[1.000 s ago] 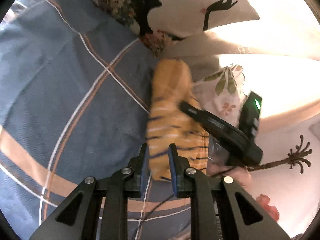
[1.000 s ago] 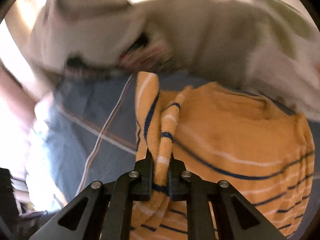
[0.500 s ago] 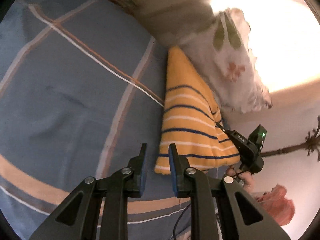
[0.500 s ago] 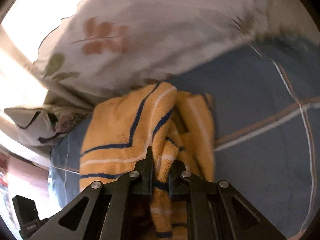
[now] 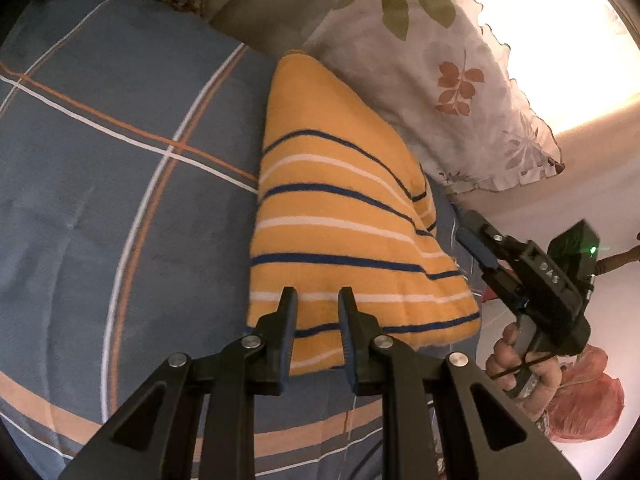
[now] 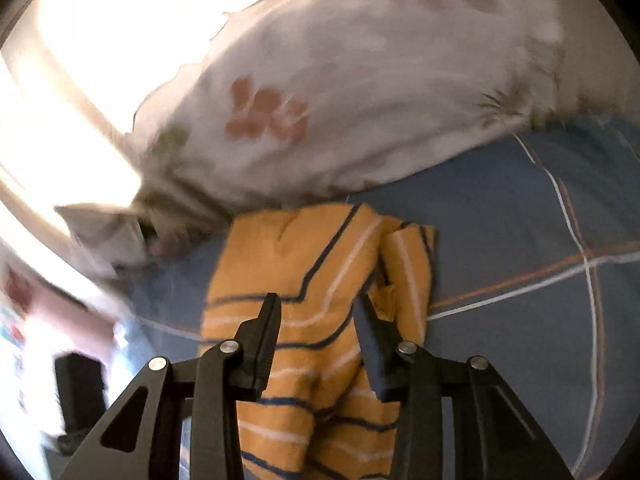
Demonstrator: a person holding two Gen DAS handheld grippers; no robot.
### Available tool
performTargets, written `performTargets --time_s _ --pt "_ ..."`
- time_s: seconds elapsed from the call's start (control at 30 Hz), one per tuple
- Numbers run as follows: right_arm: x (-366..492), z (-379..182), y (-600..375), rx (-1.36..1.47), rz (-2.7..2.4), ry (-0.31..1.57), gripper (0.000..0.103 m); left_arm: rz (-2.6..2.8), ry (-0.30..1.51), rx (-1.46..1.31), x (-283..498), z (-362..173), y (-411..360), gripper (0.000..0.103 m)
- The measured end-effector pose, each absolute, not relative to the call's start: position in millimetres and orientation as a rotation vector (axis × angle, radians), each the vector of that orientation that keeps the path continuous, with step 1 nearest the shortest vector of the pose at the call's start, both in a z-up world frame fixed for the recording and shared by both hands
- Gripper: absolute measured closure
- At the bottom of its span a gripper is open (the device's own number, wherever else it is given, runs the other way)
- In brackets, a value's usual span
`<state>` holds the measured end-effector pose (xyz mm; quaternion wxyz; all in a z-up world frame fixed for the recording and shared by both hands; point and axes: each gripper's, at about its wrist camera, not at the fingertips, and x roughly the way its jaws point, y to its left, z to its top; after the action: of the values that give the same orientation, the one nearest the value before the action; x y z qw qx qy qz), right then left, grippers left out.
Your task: Fold small clothes
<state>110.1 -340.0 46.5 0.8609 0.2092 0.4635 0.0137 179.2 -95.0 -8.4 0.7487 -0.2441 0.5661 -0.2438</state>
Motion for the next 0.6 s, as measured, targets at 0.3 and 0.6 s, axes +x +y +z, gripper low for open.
performTargets --time_s 0.3,0.6 --pt "91 -4 -325 0.360 0.013 1.145 0.085 -0.510 1.211 -0.498 187 0 -92 0.084" --pt "77 -5 -372 0.575 0.002 1.080 0.068 -0.513 1.271 -0.534 234 -27 -90 0.055"
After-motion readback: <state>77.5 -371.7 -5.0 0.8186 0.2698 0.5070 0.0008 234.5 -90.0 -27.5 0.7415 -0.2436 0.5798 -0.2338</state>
